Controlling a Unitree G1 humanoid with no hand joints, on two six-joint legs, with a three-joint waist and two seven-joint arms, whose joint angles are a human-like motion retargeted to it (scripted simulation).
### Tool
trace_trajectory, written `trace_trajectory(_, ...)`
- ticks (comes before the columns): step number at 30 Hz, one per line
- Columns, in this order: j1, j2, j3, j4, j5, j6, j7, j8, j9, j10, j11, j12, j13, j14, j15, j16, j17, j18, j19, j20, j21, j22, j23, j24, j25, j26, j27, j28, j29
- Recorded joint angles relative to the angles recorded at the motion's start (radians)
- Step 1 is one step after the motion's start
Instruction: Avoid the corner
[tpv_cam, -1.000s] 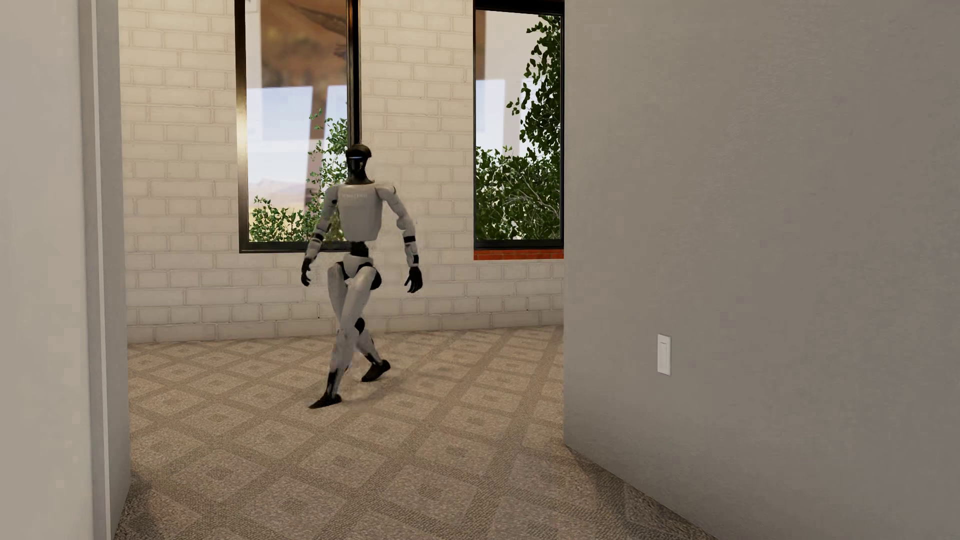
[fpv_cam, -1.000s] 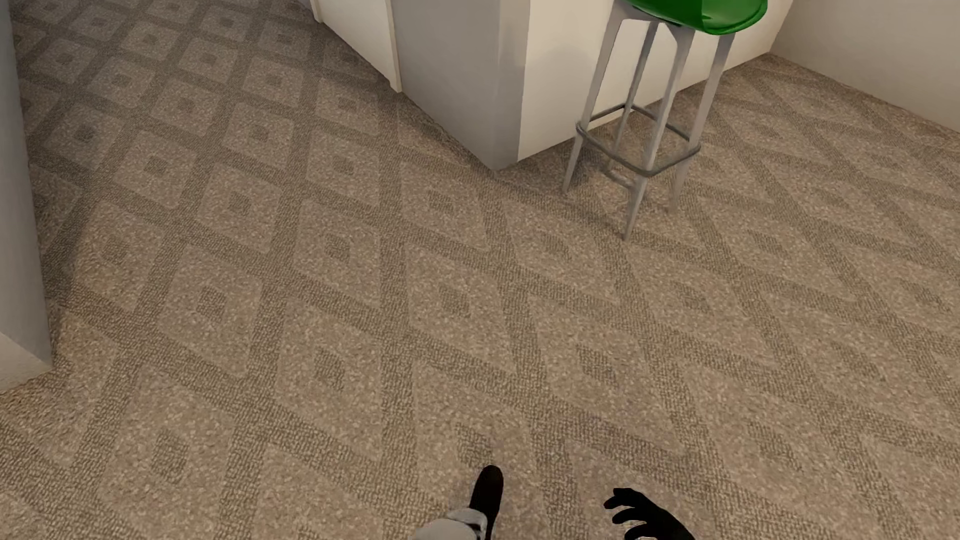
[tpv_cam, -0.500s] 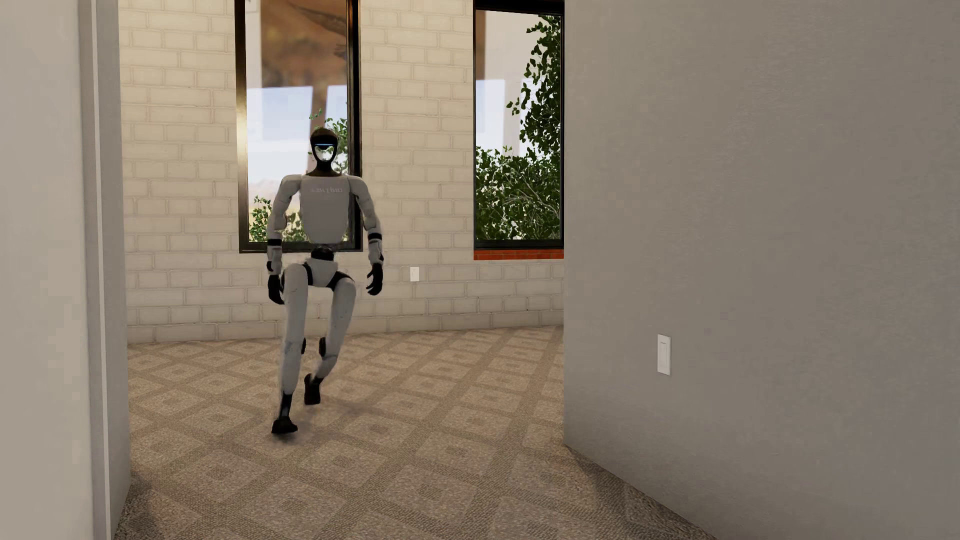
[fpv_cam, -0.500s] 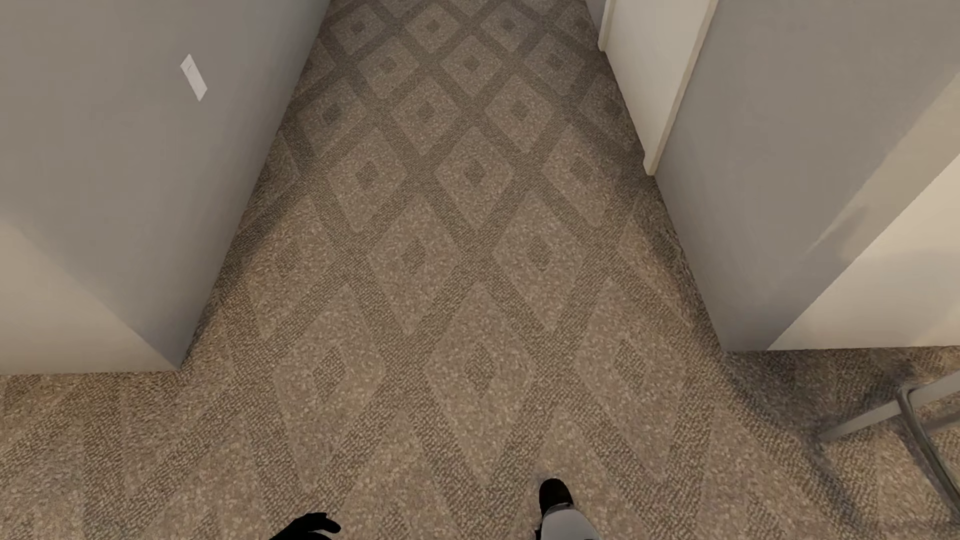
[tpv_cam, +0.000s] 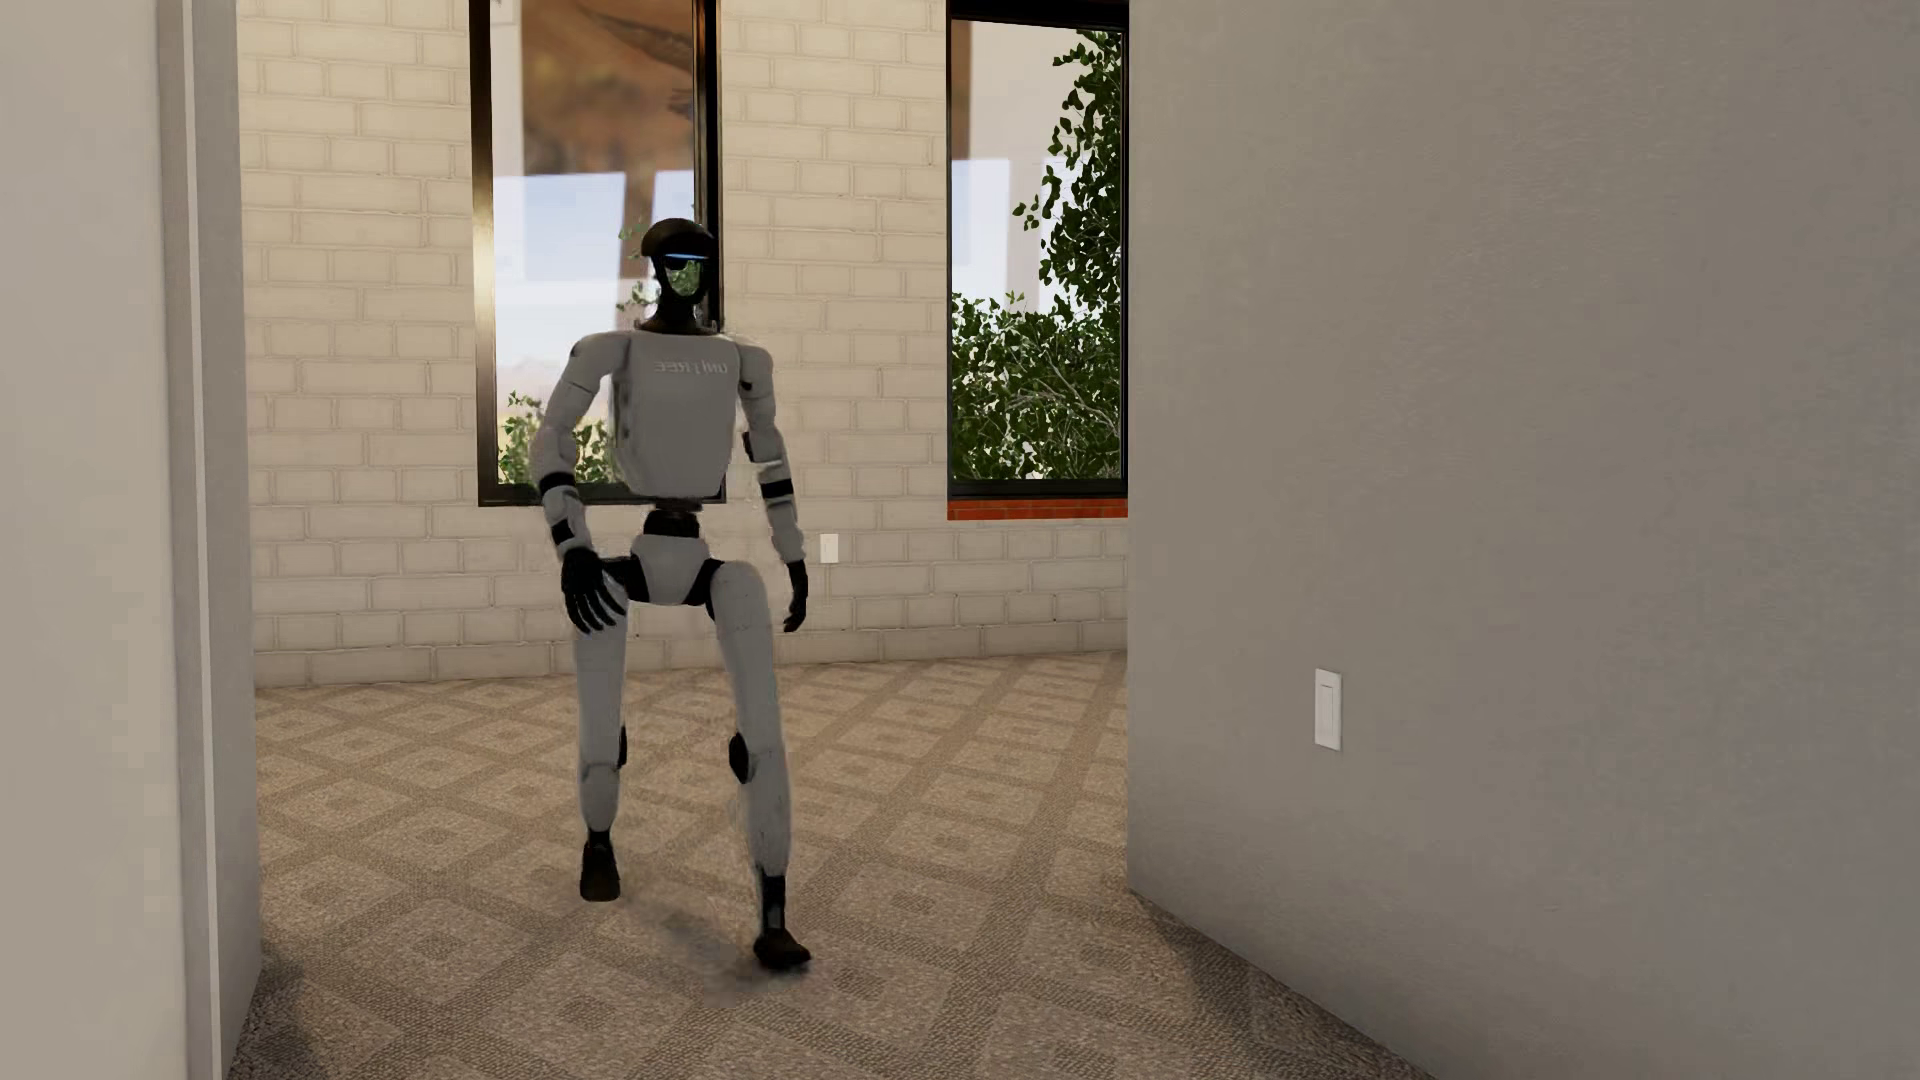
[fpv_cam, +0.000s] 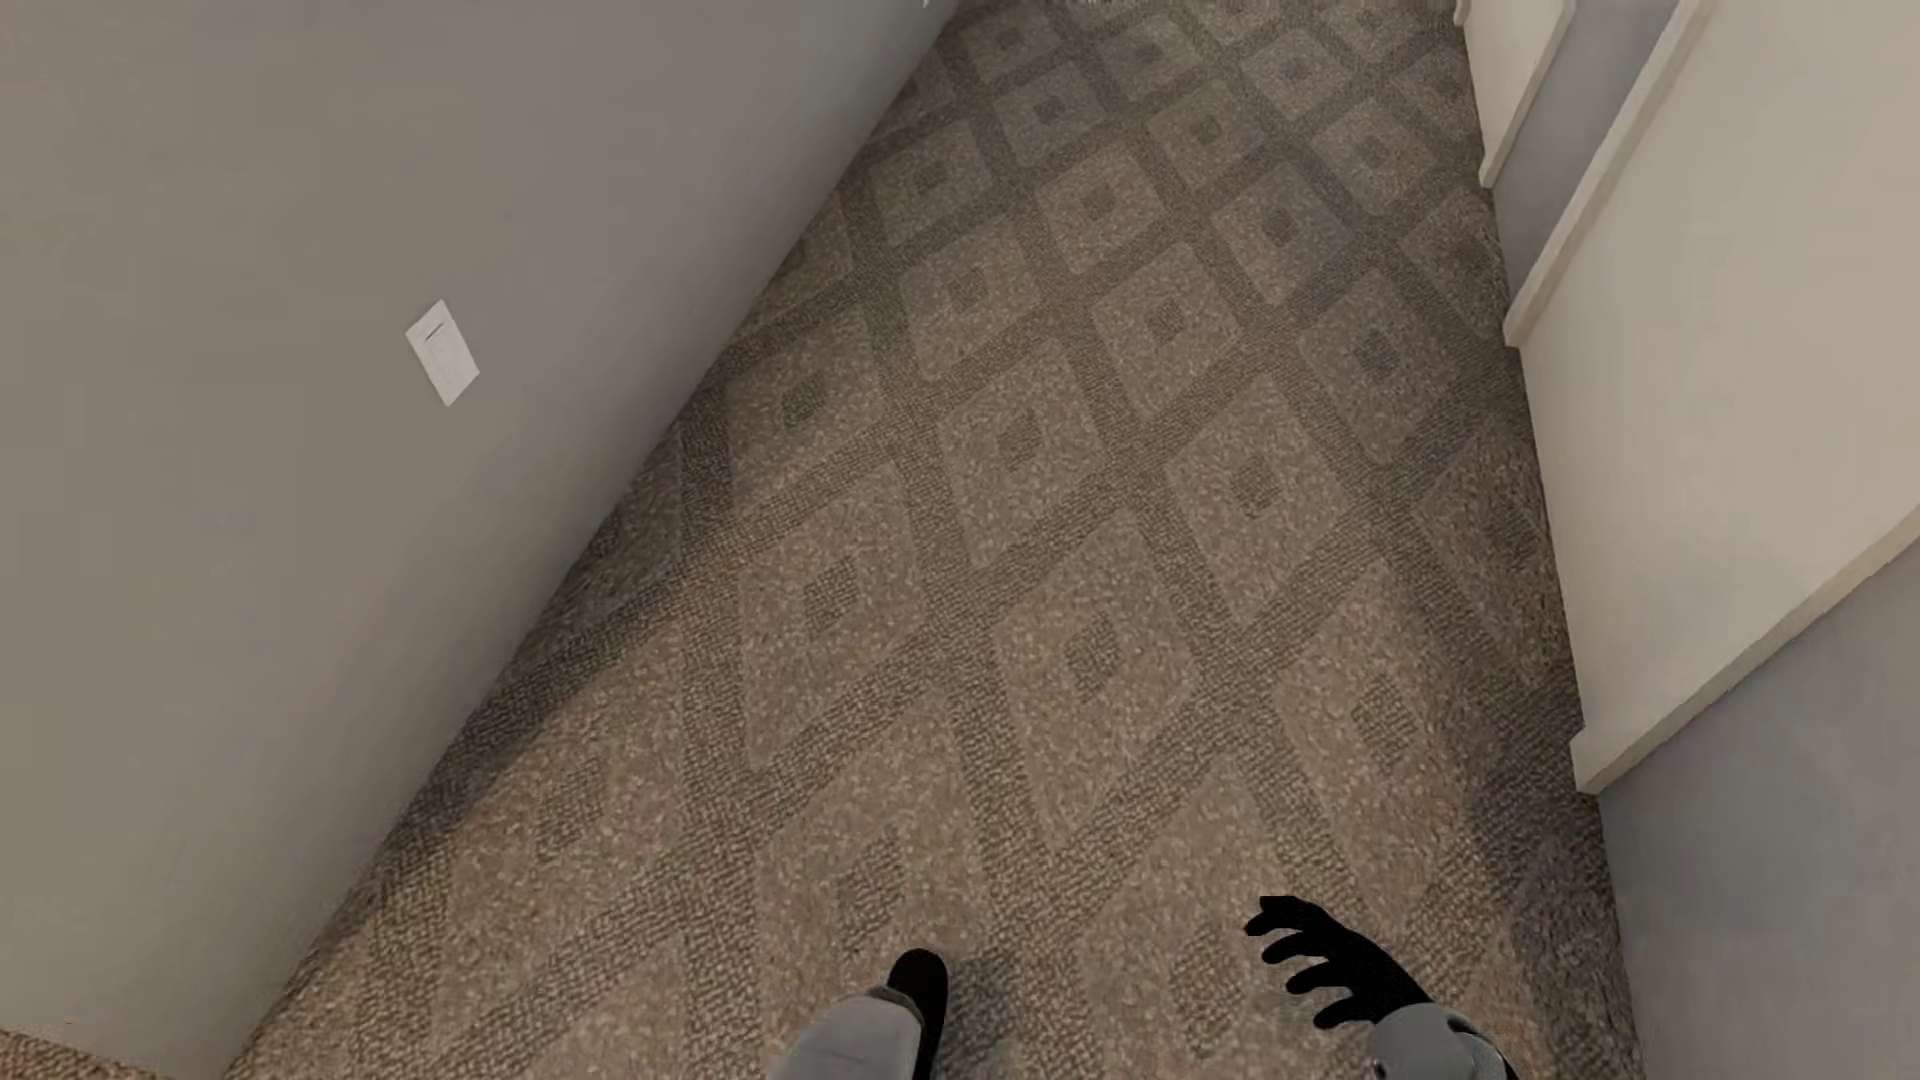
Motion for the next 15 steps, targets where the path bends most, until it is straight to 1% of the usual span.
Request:
trace_trajectory(1,-0.027,0.049,0.038,0.013,-0.041,-0.010,0.000,0.000,0.011,0.063,0.029,0.011,-0.006,-0.001,0.030,0.004,0.001,0.000,0.000,0.005,-0.020,0.011,-0.028,0.000,0.000,0.000,0.000,0.000,0.000)
trace_trajectory(2,-0.036,0.082,0.058,0.004,-0.076,-0.025,0.000,0.000,0.011,0.168,0.095,0.022,0.008,0.017,0.109,0.002,0.016,0.000,0.000,0.004,-0.039,0.038,-0.045,0.000,0.000,0.000,0.000,0.000,0.000)
trace_trajectory(3,-0.065,0.052,0.061,-0.013,-0.099,-0.050,0.000,0.000,-0.015,0.282,0.223,0.029,0.036,0.084,0.264,-0.003,0.042,0.000,0.000,0.001,-0.051,0.070,-0.045,0.000,0.000,0.000,0.000,0.000,0.000)
trace_trajectory(4,-0.056,-0.004,0.031,-0.056,-0.123,-0.080,0.000,0.000,-0.017,0.391,0.415,0.021,0.071,0.107,0.468,-0.008,0.073,0.000,0.000,-0.023,-0.046,0.111,-0.017,0.000,0.000,0.000,0.000,0.000,0.000)
trace_trajectory(5,0.036,-0.082,-0.009,-0.122,-0.133,-0.095,0.000,0.000,0.018,0.410,0.655,0.009,0.112,0.065,0.609,-0.015,0.082,0.000,0.000,-0.011,-0.033,0.106,-0.005,0.000,0.000,0.000,0.000,0.000,0.000)
trace_trajectory(6,0.118,-0.184,-0.058,-0.159,-0.119,-0.094,0.000,0.000,0.037,0.404,0.867,-0.001,0.128,0.023,0.562,-0.029,0.092,0.000,0.000,-0.010,0.024,0.081,0.026,0.000,0.000,0.000,0.000,0.000,0.000)
trace_trajectory(7,0.226,-0.312,-0.105,-0.174,-0.094,-0.088,0.000,0.000,0.045,0.346,1.000,-0.015,0.139,0.007,0.462,-0.041,0.114,0.000,0.000,0.003,0.078,0.038,0.094,0.000,0.000,0.000,0.000,0.000,0.000)
trace_trajectory(8,0.327,-0.435,-0.168,-0.159,-0.038,-0.054,0.000,0.000,0.038,0.276,1.008,-0.025,0.192,0.006,0.429,-0.060,0.144,0.000,0.000,0.025,0.035,-0.029,0.134,0.000,0.000,0.000,0.000,0.000,0.000)
trace_trajectory(9,0.439,-0.527,-0.238,-0.162,-0.015,-0.039,0.000,0.000,0.042,0.196,0.904,-0.032,0.238,0.006,0.466,-0.067,0.147,0.000,0.000,0.046,0.068,-0.105,0.172,0.000,0.000,0.000,0.000,0.000,0.000)
trace_trajectory(11,0.624,-0.665,-0.359,-0.128,0.014,-0.009,0.000,0.000,0.039,0.081,0.478,-0.067,0.326,-0.002,0.620,-0.066,0.141,0.000,0.000,0.061,0.135,-0.272,0.238,0.000,0.000,0.000,0.000,0.000,0.000)
trace_trajectory(12,0.682,-0.718,-0.404,-0.121,-0.005,-0.014,0.000,0.000,0.032,0.057,0.264,-0.108,0.358,-0.021,0.569,-0.058,0.140,0.000,0.000,0.067,0.145,-0.347,0.268,0.000,0.000,0.000,0.000,0.000,0.000)
trace_trajectory(13,0.736,-0.747,-0.439,-0.120,-0.019,-0.022,0.000,0.000,0.026,0.039,0.096,-0.157,0.369,-0.054,0.314,-0.042,0.122,0.000,0.000,0.063,0.264,-0.397,0.303,0.000,0.000,0.000,0.000,0.000,0.000)
trace_trajectory(14,0.788,-0.781,-0.480,-0.107,-0.043,-0.027,0.000,0.000,0.020,0.046,0.061,-0.190,0.402,-0.091,0.045,-0.033,0.113,0.000,0.000,0.082,0.298,-0.448,0.313,0.000,0.000,0.000,0.000,0.000,0.000)
trace_trajectory(15,0.831,-0.817,-0.522,-0.100,-0.078,-0.033,0.000,0.000,0.022,0.052,0.073,-0.219,0.429,-0.114,-0.030,-0.031,0.105,0.000,0.000,0.107,0.325,-0.475,0.322,0.000,0.000,0.000,0.000,0.000,0.000)
